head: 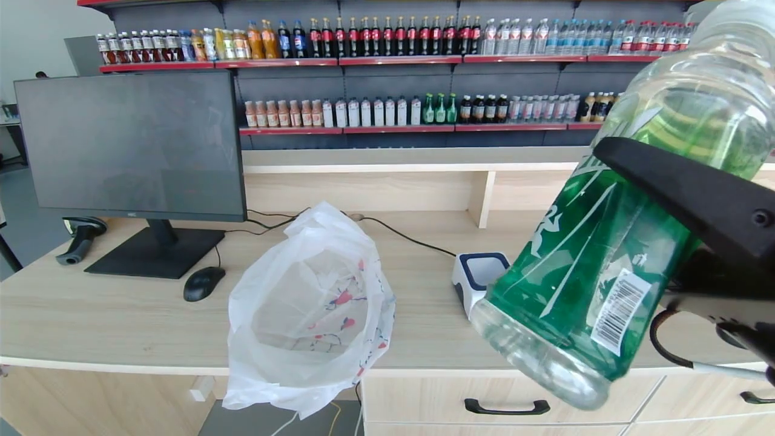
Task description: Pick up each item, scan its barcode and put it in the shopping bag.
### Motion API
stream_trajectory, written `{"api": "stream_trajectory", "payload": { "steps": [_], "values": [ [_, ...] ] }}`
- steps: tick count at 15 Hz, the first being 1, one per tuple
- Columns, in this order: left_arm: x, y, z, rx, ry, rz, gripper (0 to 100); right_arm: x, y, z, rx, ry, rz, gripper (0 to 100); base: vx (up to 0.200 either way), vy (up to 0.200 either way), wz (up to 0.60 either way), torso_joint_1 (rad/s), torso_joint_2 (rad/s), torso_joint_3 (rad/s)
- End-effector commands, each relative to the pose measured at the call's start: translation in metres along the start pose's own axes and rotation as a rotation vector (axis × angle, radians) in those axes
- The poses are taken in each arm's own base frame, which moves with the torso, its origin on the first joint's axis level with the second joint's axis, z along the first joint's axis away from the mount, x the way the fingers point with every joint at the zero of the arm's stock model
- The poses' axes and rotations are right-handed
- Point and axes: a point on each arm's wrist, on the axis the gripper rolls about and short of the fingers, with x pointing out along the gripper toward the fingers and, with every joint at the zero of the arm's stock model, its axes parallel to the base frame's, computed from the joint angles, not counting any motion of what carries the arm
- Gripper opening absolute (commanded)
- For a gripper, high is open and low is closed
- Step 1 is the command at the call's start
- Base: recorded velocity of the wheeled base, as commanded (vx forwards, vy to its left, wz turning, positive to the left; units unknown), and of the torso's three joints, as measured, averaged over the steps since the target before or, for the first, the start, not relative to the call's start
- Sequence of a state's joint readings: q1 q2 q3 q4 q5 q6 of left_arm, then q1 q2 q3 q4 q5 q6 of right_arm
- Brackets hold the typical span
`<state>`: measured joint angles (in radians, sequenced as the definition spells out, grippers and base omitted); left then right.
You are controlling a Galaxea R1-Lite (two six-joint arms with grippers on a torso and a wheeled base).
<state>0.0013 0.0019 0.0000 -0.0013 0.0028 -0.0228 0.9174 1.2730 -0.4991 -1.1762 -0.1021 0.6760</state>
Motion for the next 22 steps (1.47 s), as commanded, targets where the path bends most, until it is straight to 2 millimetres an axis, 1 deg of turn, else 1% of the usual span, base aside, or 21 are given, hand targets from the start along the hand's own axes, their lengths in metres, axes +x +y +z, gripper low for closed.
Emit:
{"api": "stream_trajectory", "payload": {
  "steps": [1, 2, 4, 5, 9, 22],
  "values": [
    [0.000, 0.000, 0.000, 0.000, -0.001, 0.001, 100, 0.022, -0.016, -0.026, 0.005, -0.008, -0.017, 0, 0.000, 0.000, 0.00, 0.000, 0.00, 0.000],
    [0.000, 0.000, 0.000, 0.000, -0.001, 0.001, 100, 0.030, -0.021, -0.033, 0.003, -0.030, -0.039, 0, 0.000, 0.000, 0.00, 0.000, 0.00, 0.000],
    [0.000, 0.000, 0.000, 0.000, -0.001, 0.001, 100, 0.035, -0.025, -0.040, -0.009, -0.025, -0.049, 0, 0.000, 0.000, 0.00, 0.000, 0.00, 0.000],
    [0.000, 0.000, 0.000, 0.000, -0.001, 0.001, 100, 0.035, -0.024, -0.041, -0.007, -0.024, -0.041, 0, 0.000, 0.000, 0.00, 0.000, 0.00, 0.000],
    [0.000, 0.000, 0.000, 0.000, -0.001, 0.001, 100, 0.037, -0.019, -0.040, -0.007, -0.039, -0.031, 0, 0.000, 0.000, 0.00, 0.000, 0.00, 0.000],
    [0.000, 0.000, 0.000, 0.000, -0.001, 0.001, 100, 0.036, -0.018, -0.039, -0.024, -0.039, -0.029, 0, 0.000, 0.000, 0.00, 0.000, 0.00, 0.000]
  ]
}}
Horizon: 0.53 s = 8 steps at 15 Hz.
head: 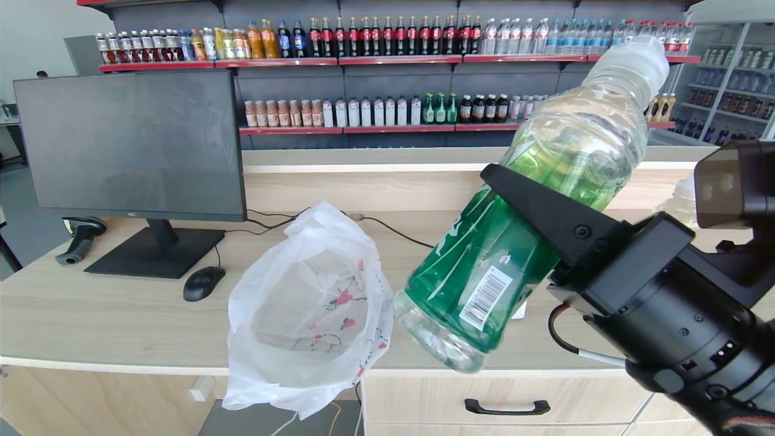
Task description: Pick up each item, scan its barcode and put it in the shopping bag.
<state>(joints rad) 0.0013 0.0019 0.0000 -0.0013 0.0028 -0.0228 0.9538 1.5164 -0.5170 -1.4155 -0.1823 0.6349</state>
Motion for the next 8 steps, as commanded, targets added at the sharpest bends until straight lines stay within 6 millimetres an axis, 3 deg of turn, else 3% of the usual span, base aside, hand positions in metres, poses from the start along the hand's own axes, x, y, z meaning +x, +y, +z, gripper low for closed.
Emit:
{"api": "stream_trajectory", "payload": {
  "steps": [1, 8],
  "values": [
    [0.0000, 0.0000, 0.0000, 0.000, -0.001, 0.001, 100, -0.0008, 0.0001, 0.0003, 0.000, -0.001, 0.001, 0, 0.000, 0.000, 0.00, 0.000, 0.00, 0.000],
    [0.0000, 0.0000, 0.0000, 0.000, -0.001, 0.001, 100, -0.0027, 0.0005, 0.0014, -0.012, -0.002, 0.002, 0, 0.000, 0.000, 0.00, 0.000, 0.00, 0.000]
  ]
}}
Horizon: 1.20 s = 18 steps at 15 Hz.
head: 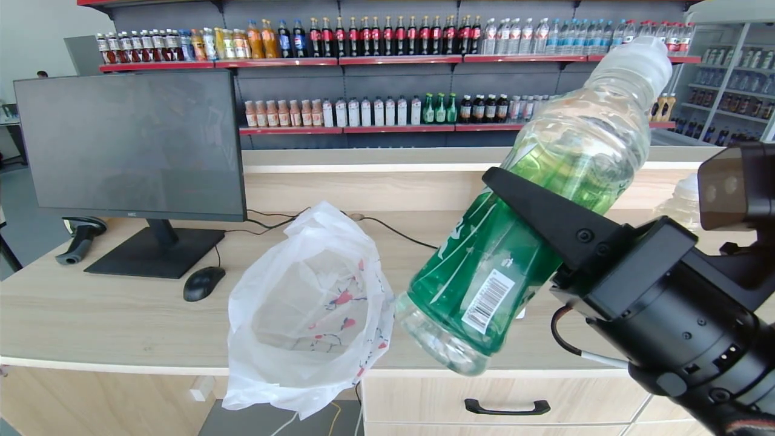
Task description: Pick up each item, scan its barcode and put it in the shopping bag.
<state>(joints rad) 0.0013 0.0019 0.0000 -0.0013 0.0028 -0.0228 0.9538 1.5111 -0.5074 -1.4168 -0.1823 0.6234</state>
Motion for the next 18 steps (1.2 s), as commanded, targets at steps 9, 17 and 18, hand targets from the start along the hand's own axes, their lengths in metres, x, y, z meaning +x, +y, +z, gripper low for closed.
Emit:
{"api": "stream_trajectory", "payload": {
  "steps": [9, 17, 18],
  "values": [
    [0.000, 0.000, 0.000, 0.000, -0.001, 0.001, 100, 0.003, -0.009, 0.012, -0.065, -0.107, 0.006, 0, 0.000, 0.000, 0.00, 0.000, 0.00, 0.000],
    [0.000, 0.000, 0.000, 0.000, -0.001, 0.001, 100, -0.008, -0.070, 0.050, -0.196, -0.163, -0.157, 0, 0.000, 0.000, 0.00, 0.000, 0.00, 0.000],
    [0.000, 0.000, 0.000, 0.000, -0.001, 0.001, 100, -0.008, -0.075, 0.056, -0.222, -0.185, -0.183, 0, 0.000, 0.000, 0.00, 0.000, 0.00, 0.000]
  ]
}}
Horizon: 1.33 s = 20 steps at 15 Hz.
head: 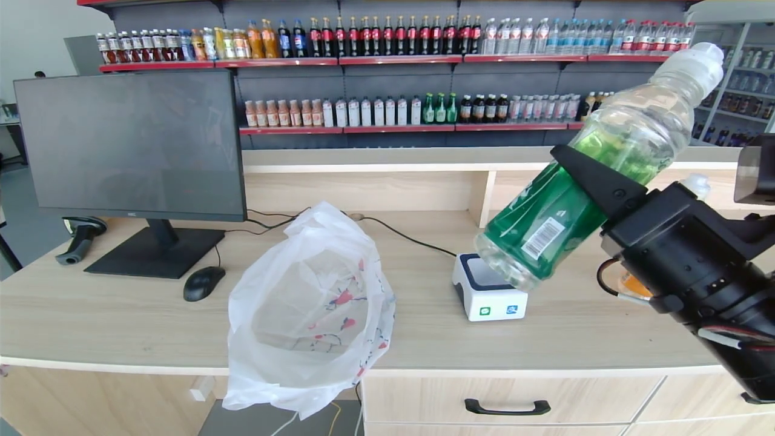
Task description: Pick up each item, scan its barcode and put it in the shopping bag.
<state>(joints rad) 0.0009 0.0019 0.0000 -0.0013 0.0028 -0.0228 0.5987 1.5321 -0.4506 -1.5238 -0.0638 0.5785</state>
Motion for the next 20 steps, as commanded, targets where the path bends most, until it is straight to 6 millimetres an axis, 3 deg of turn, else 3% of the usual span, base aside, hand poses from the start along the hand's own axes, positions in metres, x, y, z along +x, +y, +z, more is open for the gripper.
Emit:
{"api": "stream_trajectory", "payload": {
  "steps": [1, 3, 5, 6, 9, 12, 15, 17, 20],
  "values": [
    [0.000, 0.000, 0.000, 0.000, -0.001, 0.001, 100, -0.003, -0.014, 0.013, -0.063, -0.048, -0.050, 0, 0.000, 0.000, 0.00, 0.000, 0.00, 0.000],
    [0.000, 0.000, 0.000, 0.000, -0.001, 0.001, 100, -0.007, -0.013, 0.028, -0.108, -0.083, -0.049, 0, 0.000, 0.000, 0.00, 0.000, 0.00, 0.000],
    [0.000, 0.000, 0.000, 0.000, -0.001, 0.001, 100, 0.002, -0.016, 0.027, -0.132, -0.031, -0.067, 0, 0.000, 0.000, 0.00, 0.000, 0.00, 0.000],
    [0.000, 0.000, 0.000, 0.000, -0.001, 0.001, 100, 0.007, -0.035, 0.025, -0.226, 0.041, -0.150, 0, 0.000, 0.000, 0.00, 0.000, 0.00, 0.000],
    [0.000, 0.000, 0.000, 0.000, -0.001, 0.001, 100, 0.012, -0.035, 0.038, -0.412, 0.064, -0.039, 0, 0.000, 0.000, 0.00, 0.000, 0.00, 0.000],
    [0.000, 0.000, 0.000, 0.000, -0.001, 0.001, 100, 0.007, -0.032, 0.029, -0.392, 0.117, -0.043, 0, 0.000, 0.000, 0.00, 0.000, 0.00, 0.000],
    [0.000, 0.000, 0.000, 0.000, -0.001, 0.001, 100, 0.006, -0.032, 0.026, -0.500, 0.125, -0.054, 0, 0.000, 0.000, 0.00, 0.000, 0.00, 0.000],
    [0.000, 0.000, 0.000, 0.000, -0.001, 0.001, 100, -0.004, -0.044, 0.008, -0.540, 0.180, -0.177, 0, 0.000, 0.000, 0.00, 0.000, 0.00, 0.000],
    [0.000, 0.000, 0.000, 0.000, -0.001, 0.001, 100, -0.012, -0.049, 0.002, -0.588, 0.218, -0.197, 0, 0.000, 0.000, 0.00, 0.000, 0.00, 0.000]
  ]
}}
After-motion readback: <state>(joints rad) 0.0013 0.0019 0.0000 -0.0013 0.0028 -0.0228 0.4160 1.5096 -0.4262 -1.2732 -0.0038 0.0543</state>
